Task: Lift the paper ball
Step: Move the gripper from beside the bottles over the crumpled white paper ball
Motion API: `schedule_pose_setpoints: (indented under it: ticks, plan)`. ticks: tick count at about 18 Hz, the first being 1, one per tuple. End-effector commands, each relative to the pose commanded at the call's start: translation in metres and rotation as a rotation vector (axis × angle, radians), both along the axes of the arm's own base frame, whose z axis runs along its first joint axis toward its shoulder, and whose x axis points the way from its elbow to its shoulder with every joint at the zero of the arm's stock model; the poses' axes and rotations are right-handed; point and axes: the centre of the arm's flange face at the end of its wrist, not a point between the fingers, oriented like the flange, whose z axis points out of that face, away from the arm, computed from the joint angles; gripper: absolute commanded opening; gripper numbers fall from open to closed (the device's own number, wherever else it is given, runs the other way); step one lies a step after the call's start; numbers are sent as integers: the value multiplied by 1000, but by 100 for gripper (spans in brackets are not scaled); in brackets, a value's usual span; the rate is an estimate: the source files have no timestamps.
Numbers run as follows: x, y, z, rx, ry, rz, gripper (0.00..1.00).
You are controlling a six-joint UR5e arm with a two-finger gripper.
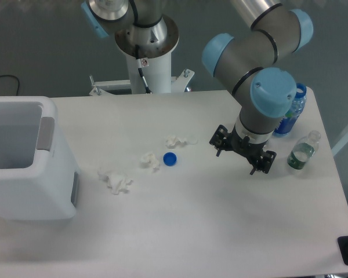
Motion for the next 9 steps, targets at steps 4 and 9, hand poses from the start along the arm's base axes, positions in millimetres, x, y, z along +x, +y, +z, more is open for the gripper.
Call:
schedule_pose_setpoints:
  ticks: [4,9]
  plan:
    - [-3,-5,2,4,1,14,100]
    - [10,-3,-17,6,2,80,100]
